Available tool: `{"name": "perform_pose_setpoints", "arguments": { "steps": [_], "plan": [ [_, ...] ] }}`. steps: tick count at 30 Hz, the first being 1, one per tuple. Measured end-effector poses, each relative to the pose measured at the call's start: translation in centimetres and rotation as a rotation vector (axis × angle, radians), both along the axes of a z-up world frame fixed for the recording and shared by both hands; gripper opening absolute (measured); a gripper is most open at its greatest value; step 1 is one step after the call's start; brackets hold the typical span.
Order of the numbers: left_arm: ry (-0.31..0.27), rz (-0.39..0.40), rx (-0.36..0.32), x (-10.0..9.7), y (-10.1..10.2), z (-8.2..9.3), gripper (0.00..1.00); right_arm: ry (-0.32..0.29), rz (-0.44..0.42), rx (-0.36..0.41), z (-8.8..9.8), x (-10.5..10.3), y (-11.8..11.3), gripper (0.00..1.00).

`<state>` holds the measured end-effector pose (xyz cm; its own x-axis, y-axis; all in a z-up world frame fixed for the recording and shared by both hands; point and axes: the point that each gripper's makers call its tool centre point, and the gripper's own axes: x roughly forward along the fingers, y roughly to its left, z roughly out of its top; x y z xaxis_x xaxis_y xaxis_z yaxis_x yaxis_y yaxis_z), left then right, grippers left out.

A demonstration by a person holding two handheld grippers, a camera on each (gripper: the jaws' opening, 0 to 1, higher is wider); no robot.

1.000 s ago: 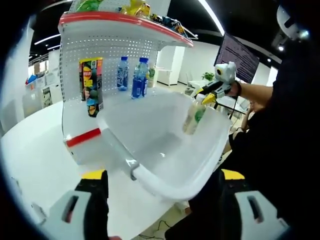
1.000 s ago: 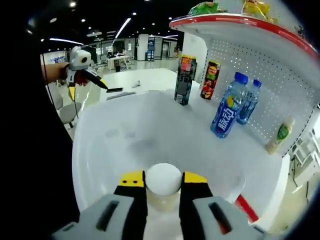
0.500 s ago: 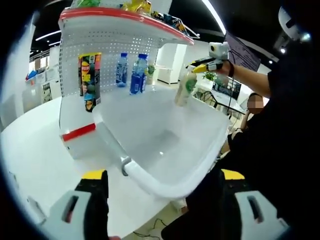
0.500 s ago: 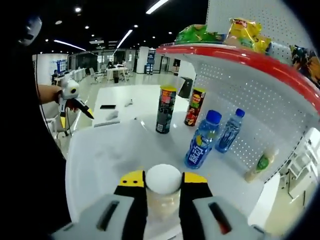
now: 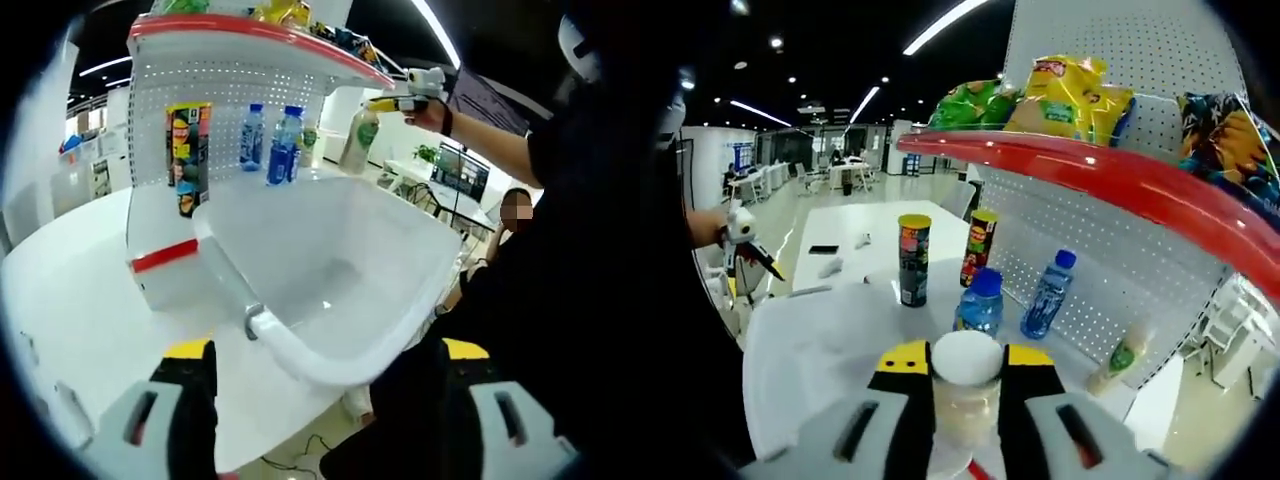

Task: Place the items from the shopping basket onto the snack and drink counter

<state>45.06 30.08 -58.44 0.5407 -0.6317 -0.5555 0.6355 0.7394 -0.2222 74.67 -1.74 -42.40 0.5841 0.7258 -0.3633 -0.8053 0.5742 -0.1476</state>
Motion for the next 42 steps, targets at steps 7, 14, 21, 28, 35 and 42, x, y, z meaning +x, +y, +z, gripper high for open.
{"name": "perform_pose_setpoints", "arguments": {
  "steps": [7, 14, 21, 28, 35, 42],
  "plan": [
    [0.003, 0.008, 0.008, 0.0, 0.1, 0.2, 0.90, -0.001, -0.072, 0.015, -0.4, 3.7, -2.3, 0.19],
    [0.009, 0.015, 0.022, 0.0, -0.4, 0.6, 0.90, 0.012, -0.138, 0.009, -2.2, 7.1, -4.7, 0.19],
    [0.013, 0.016, 0.037, 0.0, -1.1, 1.1, 0.90, 0.029, -0.195, 0.019, -4.4, 9.5, -6.1, 0.19],
    [0.023, 0.020, 0.051, 0.0, -1.1, 1.1, 0.90, 0.034, -0.203, 0.002, -5.9, 10.5, -6.2, 0.19],
    [0.020, 0.025, 0.064, 0.3, -1.1, 1.5, 0.90, 0.045, -0.209, -0.006, -7.4, 11.5, -7.0, 0.20],
    [0.022, 0.024, 0.072, 0.8, -1.4, 1.5, 0.90, 0.041, -0.197, -0.016, -8.3, 11.7, -7.6, 0.20]
  ]
}}
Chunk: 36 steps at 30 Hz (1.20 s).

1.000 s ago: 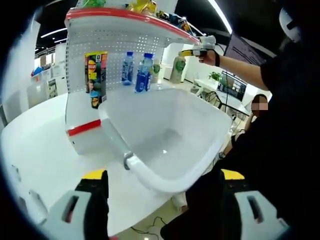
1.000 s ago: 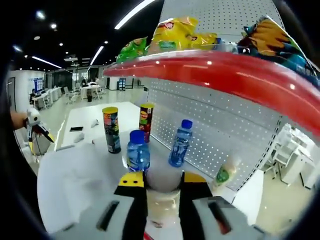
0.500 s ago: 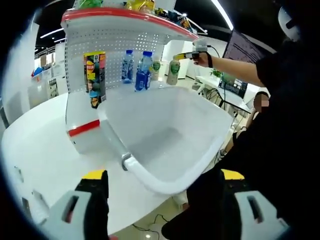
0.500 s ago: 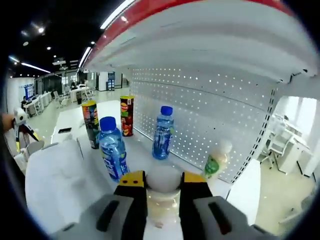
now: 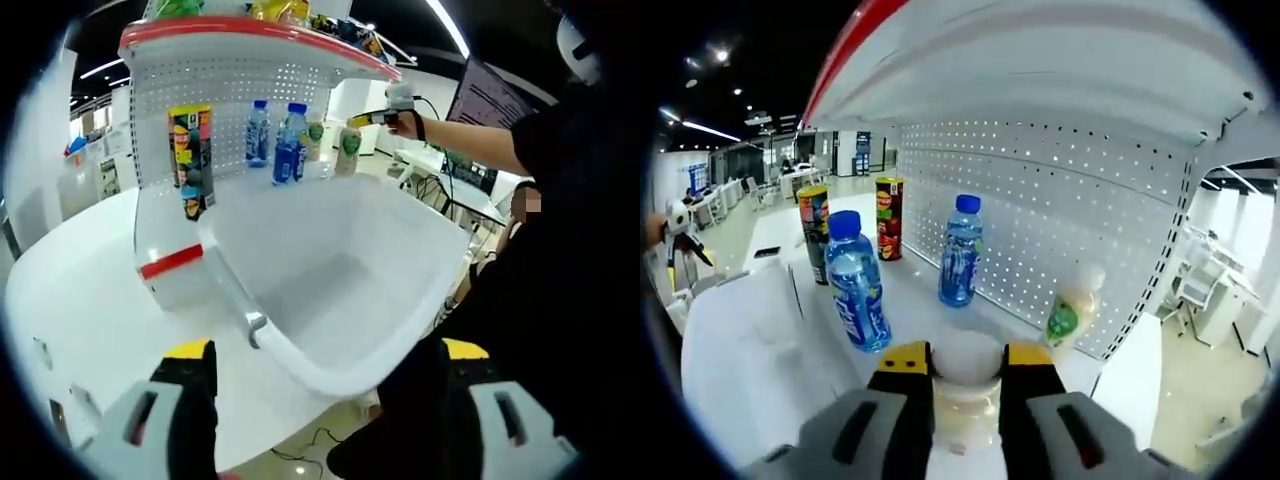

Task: Place the items from the shopping basket onto the snack and drink counter

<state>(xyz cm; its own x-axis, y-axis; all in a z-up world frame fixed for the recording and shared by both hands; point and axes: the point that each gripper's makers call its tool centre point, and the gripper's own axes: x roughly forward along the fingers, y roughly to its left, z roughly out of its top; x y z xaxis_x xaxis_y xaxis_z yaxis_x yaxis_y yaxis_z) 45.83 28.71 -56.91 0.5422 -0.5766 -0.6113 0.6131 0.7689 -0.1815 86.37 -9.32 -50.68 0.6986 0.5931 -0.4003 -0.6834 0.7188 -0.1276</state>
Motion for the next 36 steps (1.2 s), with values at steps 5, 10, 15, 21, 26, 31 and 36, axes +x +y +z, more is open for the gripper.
{"name": "perform_pose_setpoints", "arguments": {
  "steps": [5, 10, 15, 21, 26, 31, 36],
  "plan": [
    [0.005, -0.009, 0.001, 0.2, -0.3, -0.1, 0.90, -0.010, -0.015, 0.028, -0.5, -0.1, -0.6, 0.20],
    [0.007, -0.011, 0.003, 0.6, -0.1, -0.2, 0.90, -0.028, -0.059, 0.086, -0.6, 0.2, -2.0, 0.22],
    [0.006, -0.017, 0.002, 0.9, -0.2, -0.2, 0.90, -0.046, -0.049, 0.095, -0.5, 0.0, -1.5, 0.23],
    [0.000, -0.021, -0.001, 1.1, -0.2, 0.0, 0.89, -0.041, -0.051, 0.097, -0.5, -0.1, -1.6, 0.24],
    [-0.002, -0.019, -0.002, 1.0, -0.1, 0.0, 0.89, -0.035, -0.052, 0.090, -0.3, -0.6, -1.2, 0.25],
    [-0.007, -0.023, -0.003, 0.9, 0.0, 0.1, 0.89, -0.097, -0.050, 0.080, 1.0, -0.3, -1.4, 0.28],
    [-0.022, -0.028, -0.009, 1.3, 0.2, 0.5, 0.89, -0.119, -0.050, 0.073, 2.8, -1.3, -1.7, 0.29]
  ]
}}
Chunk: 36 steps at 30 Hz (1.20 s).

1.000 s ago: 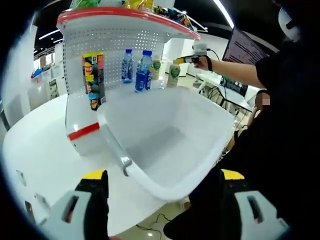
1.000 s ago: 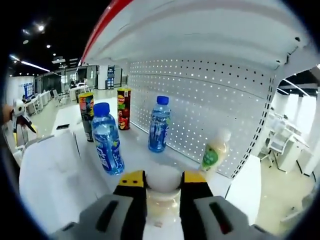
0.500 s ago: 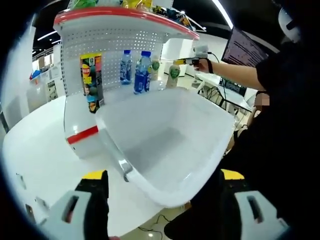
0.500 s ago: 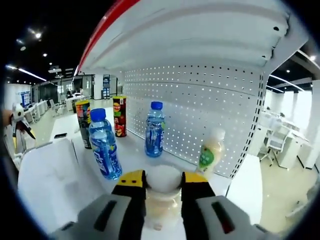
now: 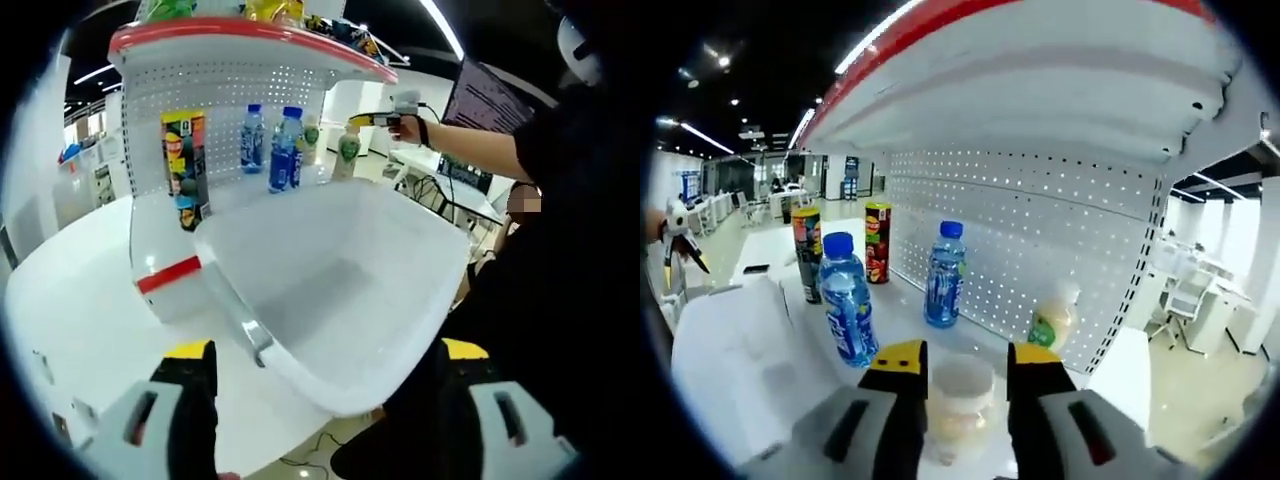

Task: Place the items from the shopping basket onto the snack and drink counter

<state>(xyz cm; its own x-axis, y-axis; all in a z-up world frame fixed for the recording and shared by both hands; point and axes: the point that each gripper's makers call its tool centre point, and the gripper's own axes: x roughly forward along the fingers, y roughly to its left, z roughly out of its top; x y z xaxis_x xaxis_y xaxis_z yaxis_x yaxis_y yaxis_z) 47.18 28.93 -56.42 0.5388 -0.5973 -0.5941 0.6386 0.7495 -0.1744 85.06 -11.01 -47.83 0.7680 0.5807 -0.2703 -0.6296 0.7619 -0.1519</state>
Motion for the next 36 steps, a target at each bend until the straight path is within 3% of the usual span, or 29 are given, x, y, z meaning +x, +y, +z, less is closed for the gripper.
{"name": "perform_pose_setpoints", "arguments": {
  "steps": [7, 11, 19, 25, 31, 36],
  "plan": [
    [-0.029, -0.012, -0.008, 1.1, 0.3, 0.7, 0.90, -0.042, 0.045, -0.115, 0.6, -6.0, 1.7, 0.33],
    [-0.053, -0.026, -0.015, 1.9, 0.7, 1.6, 0.89, -0.045, 0.029, -0.109, 1.0, -9.5, 1.8, 0.33],
    [-0.092, -0.046, -0.034, 2.9, 1.1, 2.8, 0.89, -0.011, 0.030, -0.148, -1.3, -17.2, 1.5, 0.36],
    [-0.095, -0.067, -0.030, 2.5, 1.2, 3.2, 0.89, 0.024, -0.019, -0.148, -2.3, -22.8, -0.1, 0.37],
    [-0.097, -0.087, -0.023, 1.5, 1.2, 3.4, 0.89, 0.074, -0.010, -0.186, -2.5, -27.5, -0.4, 0.38],
    [-0.099, -0.100, -0.022, 0.5, 1.4, 3.9, 0.90, 0.097, -0.031, -0.139, -1.6, -31.3, -0.4, 0.38]
  ]
}}
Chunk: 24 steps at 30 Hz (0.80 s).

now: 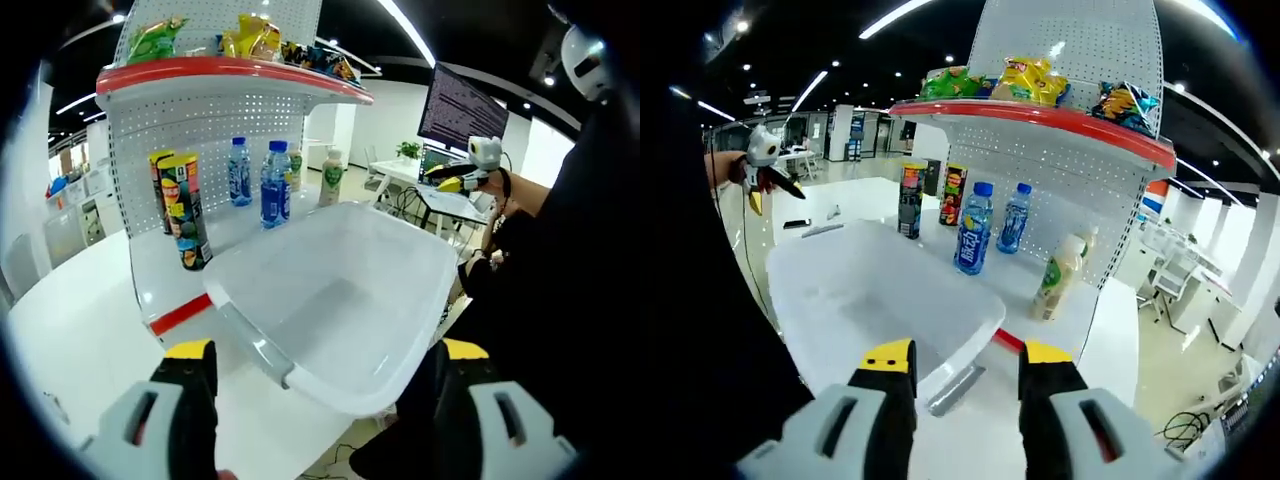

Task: Place the items from the shopping basket onto the snack and drink counter

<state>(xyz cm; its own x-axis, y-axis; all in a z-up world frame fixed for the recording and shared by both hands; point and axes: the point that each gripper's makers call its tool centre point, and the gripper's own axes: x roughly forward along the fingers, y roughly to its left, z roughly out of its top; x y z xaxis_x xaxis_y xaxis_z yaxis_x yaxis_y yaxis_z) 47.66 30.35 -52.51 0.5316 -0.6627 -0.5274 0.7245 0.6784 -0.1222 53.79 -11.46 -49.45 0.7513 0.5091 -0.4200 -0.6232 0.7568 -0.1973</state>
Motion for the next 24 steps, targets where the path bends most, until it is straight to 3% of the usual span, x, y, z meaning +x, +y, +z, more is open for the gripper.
{"name": "perform_pose_setpoints", "arguments": {
  "steps": [3, 9, 24],
  "plan": [
    [-0.003, -0.005, 0.009, -0.3, 0.3, 0.2, 0.90, 0.020, -0.021, -0.006, 0.2, -2.7, -0.1, 0.38],
    [0.000, -0.017, 0.010, -0.5, 0.2, 0.3, 0.90, 0.045, -0.041, -0.020, 0.3, -5.8, -0.4, 0.37],
    [0.013, -0.057, 0.001, -0.1, -1.0, 0.1, 0.91, 0.029, -0.084, -0.026, 0.4, -5.2, -1.0, 0.36]
  ]
}}
